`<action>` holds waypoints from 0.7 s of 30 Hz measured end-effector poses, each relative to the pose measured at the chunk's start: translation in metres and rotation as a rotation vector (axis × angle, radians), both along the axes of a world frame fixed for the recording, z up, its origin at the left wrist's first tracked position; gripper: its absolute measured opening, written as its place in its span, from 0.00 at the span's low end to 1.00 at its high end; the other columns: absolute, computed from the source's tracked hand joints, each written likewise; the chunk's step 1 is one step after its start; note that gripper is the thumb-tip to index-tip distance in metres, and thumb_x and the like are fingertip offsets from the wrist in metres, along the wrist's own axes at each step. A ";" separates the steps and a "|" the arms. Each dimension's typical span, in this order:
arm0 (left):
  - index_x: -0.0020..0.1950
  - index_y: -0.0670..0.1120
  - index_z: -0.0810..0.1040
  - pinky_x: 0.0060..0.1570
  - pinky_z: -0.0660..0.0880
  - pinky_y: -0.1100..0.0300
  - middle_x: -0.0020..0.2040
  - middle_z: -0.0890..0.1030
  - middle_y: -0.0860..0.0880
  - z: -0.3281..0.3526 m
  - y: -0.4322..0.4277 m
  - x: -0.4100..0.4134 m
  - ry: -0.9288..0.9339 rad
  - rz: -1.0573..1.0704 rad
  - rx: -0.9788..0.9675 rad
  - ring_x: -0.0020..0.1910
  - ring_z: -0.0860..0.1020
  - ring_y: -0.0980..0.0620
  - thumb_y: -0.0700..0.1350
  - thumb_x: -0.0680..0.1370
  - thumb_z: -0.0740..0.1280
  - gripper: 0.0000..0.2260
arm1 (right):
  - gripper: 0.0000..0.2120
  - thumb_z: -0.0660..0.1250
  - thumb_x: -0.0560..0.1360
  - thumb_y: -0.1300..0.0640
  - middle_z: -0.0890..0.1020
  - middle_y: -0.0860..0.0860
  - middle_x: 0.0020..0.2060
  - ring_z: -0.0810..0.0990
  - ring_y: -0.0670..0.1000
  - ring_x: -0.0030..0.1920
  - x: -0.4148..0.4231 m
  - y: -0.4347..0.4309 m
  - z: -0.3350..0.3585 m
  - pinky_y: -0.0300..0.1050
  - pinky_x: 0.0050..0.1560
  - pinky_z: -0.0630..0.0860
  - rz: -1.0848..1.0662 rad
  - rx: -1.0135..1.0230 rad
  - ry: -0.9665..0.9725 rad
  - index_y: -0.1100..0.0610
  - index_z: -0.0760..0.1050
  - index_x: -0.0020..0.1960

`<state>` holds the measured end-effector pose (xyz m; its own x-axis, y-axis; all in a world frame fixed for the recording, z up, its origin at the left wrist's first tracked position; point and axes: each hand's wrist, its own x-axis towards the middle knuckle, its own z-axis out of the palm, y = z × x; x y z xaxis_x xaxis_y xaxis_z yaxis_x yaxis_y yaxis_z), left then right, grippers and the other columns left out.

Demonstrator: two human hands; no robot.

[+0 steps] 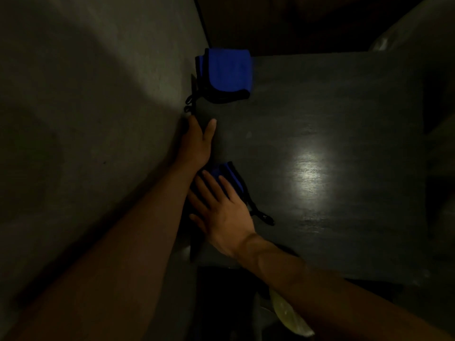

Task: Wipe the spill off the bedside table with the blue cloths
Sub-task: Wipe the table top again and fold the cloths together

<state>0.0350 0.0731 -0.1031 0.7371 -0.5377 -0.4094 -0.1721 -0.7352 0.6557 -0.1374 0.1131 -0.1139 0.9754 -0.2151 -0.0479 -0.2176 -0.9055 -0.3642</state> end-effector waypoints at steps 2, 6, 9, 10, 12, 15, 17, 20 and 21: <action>0.77 0.40 0.56 0.61 0.60 0.67 0.73 0.67 0.40 -0.003 0.000 -0.001 -0.029 0.003 -0.013 0.71 0.67 0.45 0.57 0.82 0.55 0.29 | 0.29 0.54 0.83 0.43 0.64 0.54 0.80 0.56 0.57 0.81 -0.007 -0.002 0.001 0.57 0.80 0.47 0.050 -0.019 0.025 0.50 0.59 0.81; 0.77 0.42 0.56 0.66 0.62 0.59 0.73 0.67 0.41 -0.006 0.000 0.001 -0.016 0.005 0.010 0.71 0.67 0.44 0.59 0.81 0.54 0.30 | 0.29 0.52 0.83 0.41 0.58 0.53 0.82 0.52 0.56 0.81 -0.021 -0.009 0.001 0.57 0.80 0.43 0.139 -0.073 0.074 0.48 0.55 0.82; 0.77 0.43 0.56 0.70 0.63 0.53 0.74 0.67 0.41 -0.009 0.001 0.005 0.006 0.002 0.010 0.71 0.67 0.44 0.62 0.80 0.54 0.32 | 0.30 0.51 0.83 0.41 0.59 0.53 0.81 0.53 0.56 0.81 -0.025 -0.014 0.002 0.57 0.80 0.43 0.157 -0.077 0.076 0.47 0.55 0.82; 0.77 0.43 0.56 0.71 0.64 0.51 0.74 0.67 0.41 -0.009 0.001 0.006 0.009 -0.001 0.007 0.71 0.67 0.44 0.63 0.80 0.54 0.33 | 0.29 0.51 0.82 0.40 0.59 0.53 0.81 0.53 0.56 0.81 -0.027 -0.015 0.003 0.57 0.80 0.43 0.160 -0.078 0.079 0.47 0.55 0.82; 0.77 0.43 0.55 0.71 0.64 0.50 0.74 0.67 0.42 -0.009 0.003 0.005 0.008 0.007 0.006 0.71 0.68 0.44 0.63 0.79 0.54 0.34 | 0.29 0.51 0.83 0.41 0.59 0.53 0.81 0.53 0.56 0.82 -0.031 -0.019 0.004 0.57 0.80 0.42 0.175 -0.082 0.074 0.46 0.56 0.82; 0.78 0.45 0.53 0.70 0.64 0.51 0.74 0.66 0.43 -0.007 0.003 0.001 -0.008 0.032 -0.024 0.72 0.67 0.44 0.61 0.80 0.55 0.32 | 0.28 0.51 0.84 0.42 0.57 0.53 0.82 0.50 0.56 0.82 -0.042 -0.026 0.005 0.58 0.80 0.39 0.194 -0.084 0.066 0.45 0.54 0.82; 0.79 0.48 0.50 0.70 0.64 0.52 0.76 0.64 0.43 -0.006 0.002 -0.002 -0.012 0.054 -0.042 0.73 0.65 0.45 0.60 0.81 0.56 0.32 | 0.27 0.52 0.84 0.42 0.56 0.53 0.82 0.50 0.56 0.82 -0.048 -0.033 0.005 0.60 0.80 0.40 0.201 -0.080 0.058 0.44 0.54 0.82; 0.79 0.48 0.50 0.69 0.63 0.54 0.76 0.64 0.43 -0.006 0.000 -0.006 -0.045 0.070 -0.027 0.73 0.65 0.45 0.59 0.81 0.56 0.31 | 0.26 0.52 0.85 0.42 0.55 0.53 0.82 0.48 0.56 0.82 -0.058 -0.042 0.003 0.62 0.80 0.44 0.233 -0.072 0.053 0.43 0.55 0.82; 0.79 0.48 0.50 0.68 0.64 0.54 0.75 0.65 0.43 -0.005 -0.001 -0.006 -0.058 0.075 -0.012 0.72 0.66 0.44 0.59 0.81 0.56 0.31 | 0.26 0.51 0.85 0.42 0.54 0.53 0.82 0.48 0.56 0.82 -0.061 -0.045 0.003 0.62 0.80 0.44 0.240 -0.069 0.056 0.43 0.55 0.82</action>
